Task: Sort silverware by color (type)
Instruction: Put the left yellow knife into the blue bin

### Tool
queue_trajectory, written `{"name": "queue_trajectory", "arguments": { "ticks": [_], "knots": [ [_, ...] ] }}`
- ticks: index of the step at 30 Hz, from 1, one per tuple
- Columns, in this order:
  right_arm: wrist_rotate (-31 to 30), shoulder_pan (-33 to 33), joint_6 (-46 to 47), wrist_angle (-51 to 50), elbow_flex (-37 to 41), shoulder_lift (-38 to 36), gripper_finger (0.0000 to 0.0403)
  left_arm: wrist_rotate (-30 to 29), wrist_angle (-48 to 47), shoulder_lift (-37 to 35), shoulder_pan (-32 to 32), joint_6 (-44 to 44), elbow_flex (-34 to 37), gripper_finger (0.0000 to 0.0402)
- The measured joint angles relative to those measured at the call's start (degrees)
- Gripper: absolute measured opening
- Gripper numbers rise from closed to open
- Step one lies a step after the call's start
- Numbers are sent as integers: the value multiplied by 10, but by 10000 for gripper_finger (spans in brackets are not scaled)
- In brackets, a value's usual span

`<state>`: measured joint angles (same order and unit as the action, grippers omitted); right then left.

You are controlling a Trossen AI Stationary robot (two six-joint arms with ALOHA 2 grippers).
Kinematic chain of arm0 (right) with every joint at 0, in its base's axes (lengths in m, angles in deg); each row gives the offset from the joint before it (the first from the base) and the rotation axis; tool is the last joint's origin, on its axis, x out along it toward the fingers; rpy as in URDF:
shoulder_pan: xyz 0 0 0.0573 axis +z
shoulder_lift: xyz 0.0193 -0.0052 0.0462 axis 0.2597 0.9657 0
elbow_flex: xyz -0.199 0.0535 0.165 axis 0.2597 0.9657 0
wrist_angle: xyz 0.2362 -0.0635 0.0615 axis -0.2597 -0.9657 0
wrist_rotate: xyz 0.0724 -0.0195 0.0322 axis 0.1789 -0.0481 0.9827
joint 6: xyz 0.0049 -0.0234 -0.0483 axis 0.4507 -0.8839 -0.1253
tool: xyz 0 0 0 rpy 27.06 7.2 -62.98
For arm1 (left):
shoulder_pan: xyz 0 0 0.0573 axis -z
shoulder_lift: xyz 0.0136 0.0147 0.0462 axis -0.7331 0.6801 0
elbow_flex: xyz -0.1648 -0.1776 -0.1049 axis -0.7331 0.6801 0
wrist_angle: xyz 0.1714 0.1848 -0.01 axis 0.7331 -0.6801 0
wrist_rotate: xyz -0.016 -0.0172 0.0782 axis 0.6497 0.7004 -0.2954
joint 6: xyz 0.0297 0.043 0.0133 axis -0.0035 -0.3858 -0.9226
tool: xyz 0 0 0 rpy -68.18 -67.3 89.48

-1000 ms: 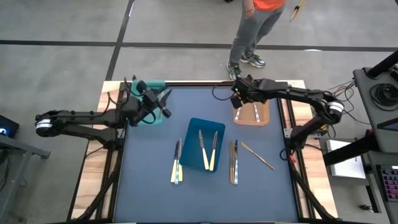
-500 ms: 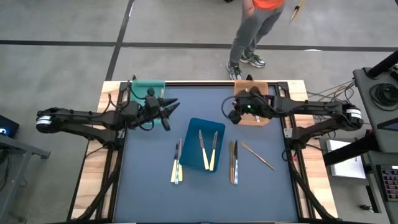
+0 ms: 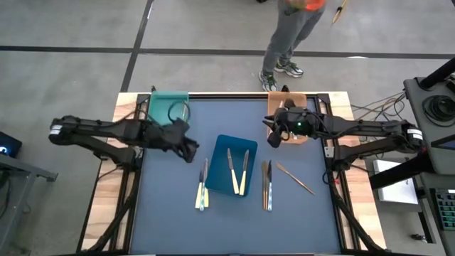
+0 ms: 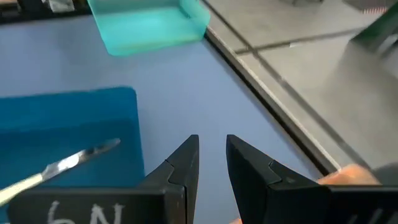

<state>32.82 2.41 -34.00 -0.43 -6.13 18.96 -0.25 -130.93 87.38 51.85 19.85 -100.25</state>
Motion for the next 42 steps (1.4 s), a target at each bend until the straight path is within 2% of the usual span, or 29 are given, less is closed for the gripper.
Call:
{"name": "queue_trajectory", "arguments": {
  "ticks": [7,13,19,26,42],
  "knots": [
    [0,0,-23,14,-2,-7,72,19,-103,99,100,142,-49,76],
    [1,0,-23,15,-2,-6,72,90,-111,167,147,236,-49,76],
    [1,0,-21,15,-2,-6,73,131,-111,232,186,312,-48,76],
    [1,0,-21,15,-2,-5,72,128,-111,282,202,322,-48,76],
    [1,0,-21,15,-2,-5,73,64,-73,346,194,286,-46,76]
  ]
}}
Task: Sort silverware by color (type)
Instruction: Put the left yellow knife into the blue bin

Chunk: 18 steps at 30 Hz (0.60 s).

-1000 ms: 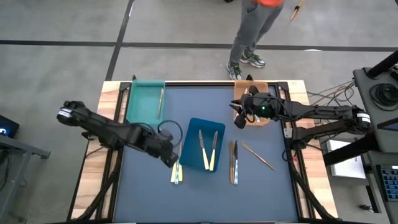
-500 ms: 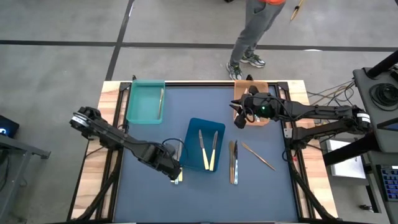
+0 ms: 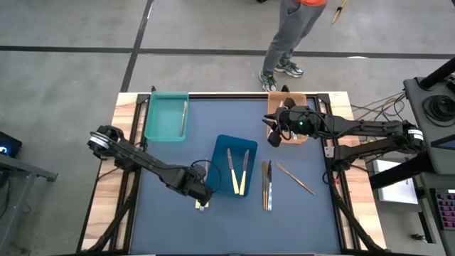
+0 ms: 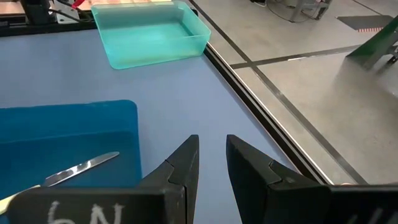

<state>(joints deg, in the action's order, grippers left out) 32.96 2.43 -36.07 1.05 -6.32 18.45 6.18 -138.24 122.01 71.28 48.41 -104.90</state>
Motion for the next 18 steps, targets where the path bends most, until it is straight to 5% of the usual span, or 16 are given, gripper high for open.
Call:
{"name": "queue_trajectory", "arguments": {
  "ticks": [18],
  "knots": [
    [0,0,0,0,0,0,72,-27,20,28,1,5,0,106]
  ]
}}
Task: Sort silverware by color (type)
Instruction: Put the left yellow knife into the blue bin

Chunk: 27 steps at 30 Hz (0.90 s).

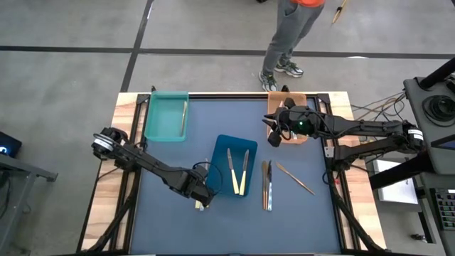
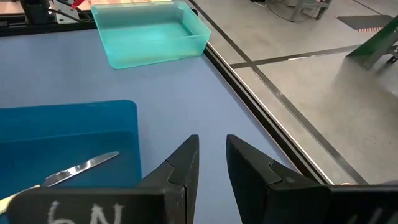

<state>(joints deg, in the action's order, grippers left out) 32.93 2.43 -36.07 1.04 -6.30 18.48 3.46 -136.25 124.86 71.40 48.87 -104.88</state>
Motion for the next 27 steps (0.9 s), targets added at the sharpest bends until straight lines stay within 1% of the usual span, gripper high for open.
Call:
{"name": "queue_trajectory", "arguments": {
  "ticks": [7,12,18,27],
  "knots": [
    [0,0,0,0,0,0,73,-14,4,2,1,2,3,123],
    [0,0,0,0,0,0,73,-14,11,2,4,15,15,123],
    [0,0,0,0,0,0,72,-14,63,2,11,28,45,123],
    [0,0,0,0,0,0,73,-15,69,2,12,41,59,123]
  ]
}}
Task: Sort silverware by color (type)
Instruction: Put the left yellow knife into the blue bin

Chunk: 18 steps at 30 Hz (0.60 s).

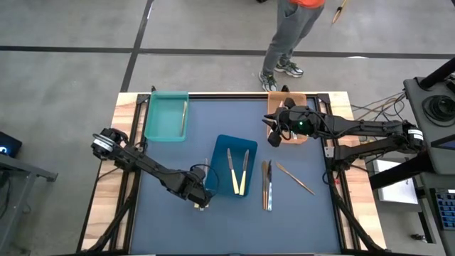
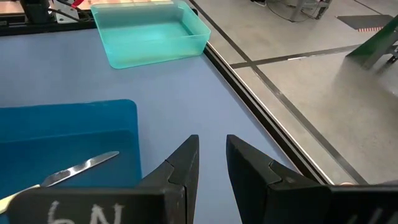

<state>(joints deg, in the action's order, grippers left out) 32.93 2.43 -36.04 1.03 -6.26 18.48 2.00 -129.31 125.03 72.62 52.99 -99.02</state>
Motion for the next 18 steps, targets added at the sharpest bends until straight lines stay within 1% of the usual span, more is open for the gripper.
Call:
{"name": "queue_trajectory", "arguments": {
  "ticks": [4,11,14,18],
  "knots": [
    [0,0,0,0,0,0,73,3,-5,3,0,22,16,123],
    [0,0,0,0,0,0,72,14,-1,5,2,28,26,120],
    [0,0,0,0,0,0,73,16,-5,5,2,33,26,106],
    [0,0,0,0,0,0,72,16,-9,5,2,37,26,69]
  ]
}}
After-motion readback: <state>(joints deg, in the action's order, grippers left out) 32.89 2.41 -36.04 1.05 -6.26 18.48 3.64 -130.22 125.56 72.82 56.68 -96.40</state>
